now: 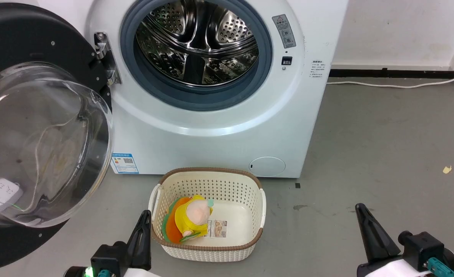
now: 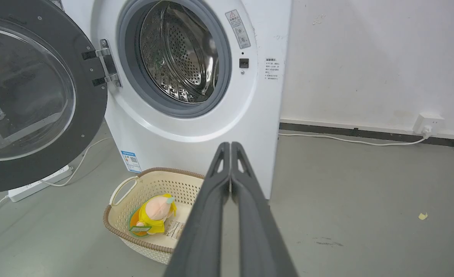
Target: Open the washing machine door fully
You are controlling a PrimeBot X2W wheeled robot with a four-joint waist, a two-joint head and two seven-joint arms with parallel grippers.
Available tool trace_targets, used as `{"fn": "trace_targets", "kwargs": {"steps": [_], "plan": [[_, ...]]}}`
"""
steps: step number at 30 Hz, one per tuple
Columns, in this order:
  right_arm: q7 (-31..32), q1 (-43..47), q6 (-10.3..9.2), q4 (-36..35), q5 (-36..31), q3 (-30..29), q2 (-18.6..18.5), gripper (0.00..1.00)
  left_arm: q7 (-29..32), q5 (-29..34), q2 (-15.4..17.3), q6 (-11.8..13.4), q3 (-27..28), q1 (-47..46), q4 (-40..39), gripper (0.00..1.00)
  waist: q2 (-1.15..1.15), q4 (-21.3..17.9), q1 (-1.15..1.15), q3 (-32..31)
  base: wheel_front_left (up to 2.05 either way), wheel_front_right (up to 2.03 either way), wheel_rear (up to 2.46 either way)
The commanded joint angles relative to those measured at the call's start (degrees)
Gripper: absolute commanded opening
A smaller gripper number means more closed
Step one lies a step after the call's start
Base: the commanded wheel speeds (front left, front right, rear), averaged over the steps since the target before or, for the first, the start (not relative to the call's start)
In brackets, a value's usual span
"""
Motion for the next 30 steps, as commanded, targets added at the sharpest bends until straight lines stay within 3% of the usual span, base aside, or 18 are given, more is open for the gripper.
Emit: {"fn": "trace_targets", "kwargs": {"steps": [1,30], "plan": [[0.38,-0.36,0.01,-0.54,-0.43,-0.03,0.06,0.00,0.40,0.71,-0.10,-0.37,0.18,-0.69,-0.44,0.00,0.00,0.01,0.00,0.02,0.00,0.00,0.00],[3.79,-0.86,0.02,-2.32,-1.73,-0.19,0.14,0.00,3.80,2.84,-0.56,-0.92,2.15,-1.49,-1.77,0.00,0.00,0.29,0.00,0.41,0.00,0.00,0.00]]}}
